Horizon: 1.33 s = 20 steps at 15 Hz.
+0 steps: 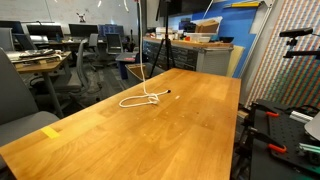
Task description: Tie a knot using the rope
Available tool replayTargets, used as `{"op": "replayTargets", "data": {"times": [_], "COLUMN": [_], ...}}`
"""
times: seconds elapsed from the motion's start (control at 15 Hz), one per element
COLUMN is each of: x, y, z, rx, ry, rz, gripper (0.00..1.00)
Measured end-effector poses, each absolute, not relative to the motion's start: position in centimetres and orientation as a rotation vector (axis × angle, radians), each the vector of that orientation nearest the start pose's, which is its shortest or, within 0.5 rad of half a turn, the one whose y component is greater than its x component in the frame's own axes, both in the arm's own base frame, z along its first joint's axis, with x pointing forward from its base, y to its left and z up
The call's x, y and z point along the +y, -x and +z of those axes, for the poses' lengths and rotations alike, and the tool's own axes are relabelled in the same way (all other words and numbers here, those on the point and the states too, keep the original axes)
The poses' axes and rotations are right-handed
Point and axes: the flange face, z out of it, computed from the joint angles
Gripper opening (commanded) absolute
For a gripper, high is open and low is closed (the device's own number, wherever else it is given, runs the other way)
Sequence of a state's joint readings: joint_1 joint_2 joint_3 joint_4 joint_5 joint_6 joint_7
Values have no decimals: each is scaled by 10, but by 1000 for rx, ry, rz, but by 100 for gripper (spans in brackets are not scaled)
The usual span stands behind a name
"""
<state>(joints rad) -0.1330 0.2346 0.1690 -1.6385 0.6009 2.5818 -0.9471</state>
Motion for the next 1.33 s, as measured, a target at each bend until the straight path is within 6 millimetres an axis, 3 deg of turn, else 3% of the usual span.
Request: {"op": "replayTargets", "data": {"times": [0.2,0.47,0.8,1.0,1.07,1.2,1.33], "x": [-21,-75,-136,-148,-148,-147,-146], "y": [-683,-671,-639,-617,-609,-597,-586], "z": [517,485,433,400,390,374,362], "rx": [-824,-933,-1017,-1055,-1066,-1087,-1109], "ry": [2804,3033,3210,3200,3179,3121,3052], "rz": [-1014,-738,-241,99,207,403,590], "gripper": [9,8,8,9,31,38,53]}}
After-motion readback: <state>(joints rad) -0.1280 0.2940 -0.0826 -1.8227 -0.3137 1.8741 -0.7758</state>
